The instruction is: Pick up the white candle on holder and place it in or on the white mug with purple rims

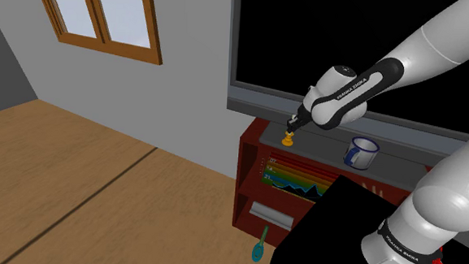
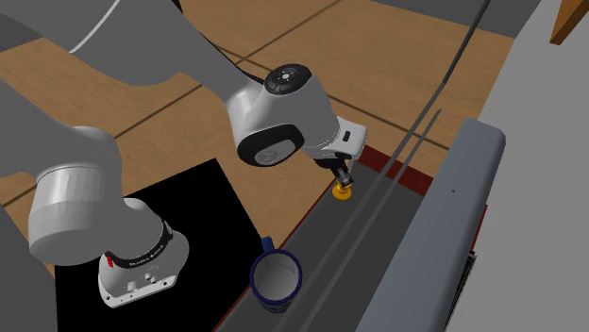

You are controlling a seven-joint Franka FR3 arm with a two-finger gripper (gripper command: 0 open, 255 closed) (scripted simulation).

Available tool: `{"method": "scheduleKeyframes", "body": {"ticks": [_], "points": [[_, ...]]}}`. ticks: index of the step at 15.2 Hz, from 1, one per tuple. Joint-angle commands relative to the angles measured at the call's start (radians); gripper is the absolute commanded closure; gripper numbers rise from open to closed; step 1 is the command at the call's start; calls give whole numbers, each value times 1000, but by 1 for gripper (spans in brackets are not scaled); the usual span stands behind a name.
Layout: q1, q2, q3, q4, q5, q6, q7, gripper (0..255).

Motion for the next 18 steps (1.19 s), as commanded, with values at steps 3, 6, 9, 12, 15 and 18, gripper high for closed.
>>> {"method": "scheduleKeyframes", "body": {"ticks": [3, 6, 9, 12, 15, 18], "points": [[-5, -43, 4, 8, -8, -52, 6, 255], [-8, -84, 7, 19, -12, -103, 9, 255], [-10, -122, 9, 32, -15, -154, 11, 255], [-11, -157, 11, 47, -16, -204, 12, 255], [-12, -189, 13, 65, -17, -254, 13, 255], [-13, -218, 15, 84, -17, -303, 13, 255]]}}
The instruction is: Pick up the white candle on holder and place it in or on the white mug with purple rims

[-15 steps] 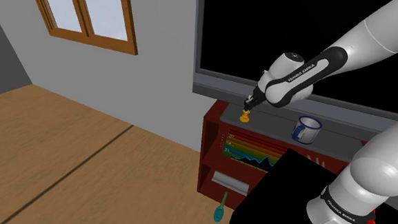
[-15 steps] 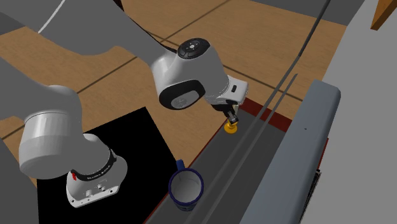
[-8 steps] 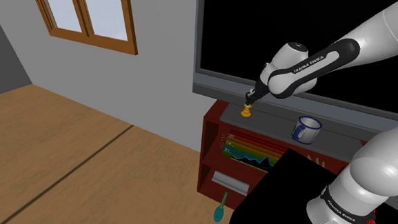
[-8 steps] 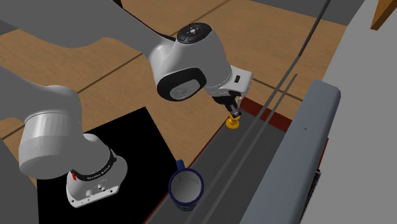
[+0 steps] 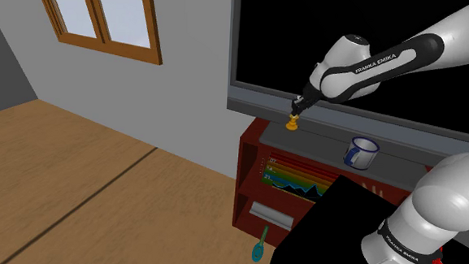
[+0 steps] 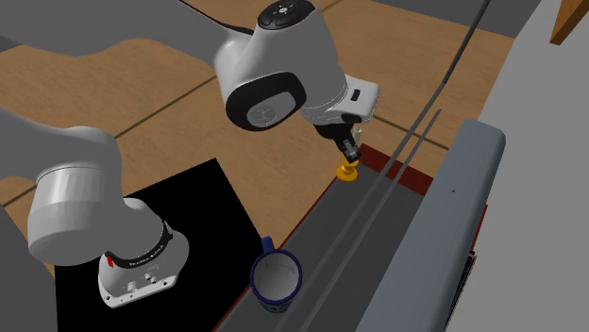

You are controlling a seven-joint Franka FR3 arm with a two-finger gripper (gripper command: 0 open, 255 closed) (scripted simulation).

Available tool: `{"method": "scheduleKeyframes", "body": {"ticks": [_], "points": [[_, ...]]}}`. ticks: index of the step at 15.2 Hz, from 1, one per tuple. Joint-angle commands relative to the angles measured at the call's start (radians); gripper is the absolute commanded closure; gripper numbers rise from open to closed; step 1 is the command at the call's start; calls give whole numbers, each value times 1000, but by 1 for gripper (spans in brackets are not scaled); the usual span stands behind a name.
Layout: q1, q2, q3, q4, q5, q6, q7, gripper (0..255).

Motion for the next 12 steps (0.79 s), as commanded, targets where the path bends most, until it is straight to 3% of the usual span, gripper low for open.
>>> {"method": "scheduleKeyframes", "body": {"ticks": [1, 12], "points": [[0, -17, 0, 16, 0, -34, -1, 255], [0, -97, 6, 107, 2, -205, -1, 255]]}}
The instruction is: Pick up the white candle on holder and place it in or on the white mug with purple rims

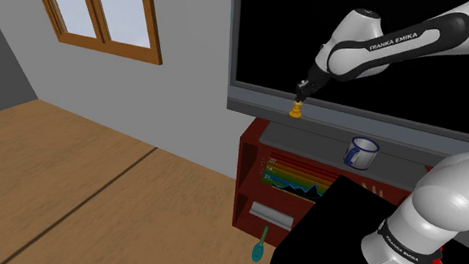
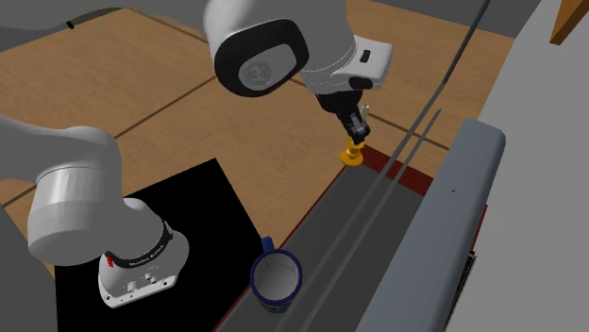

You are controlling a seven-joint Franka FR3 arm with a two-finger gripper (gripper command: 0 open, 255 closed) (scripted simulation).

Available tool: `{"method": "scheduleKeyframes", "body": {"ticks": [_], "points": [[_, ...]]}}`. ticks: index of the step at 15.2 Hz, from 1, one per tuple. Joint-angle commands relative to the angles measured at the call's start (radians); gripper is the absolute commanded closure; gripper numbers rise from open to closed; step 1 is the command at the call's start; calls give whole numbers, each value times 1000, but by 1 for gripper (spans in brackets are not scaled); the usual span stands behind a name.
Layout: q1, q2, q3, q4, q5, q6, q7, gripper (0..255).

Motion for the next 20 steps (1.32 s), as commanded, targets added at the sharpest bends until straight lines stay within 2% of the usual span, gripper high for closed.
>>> {"method": "scheduleKeyframes", "body": {"ticks": [1, 3, 10, 15, 20], "points": [[1, -9, 4, 20, 0, -30, 4, 255], [1, -18, 5, 36, 1, -55, 4, 255], [-53, -273, -87, -137, -27, -135, -112, 255], [-119, -456, -162, -225, -67, -230, -207, 255], [-206, -623, -250, -277, -119, -347, -316, 255]]}}
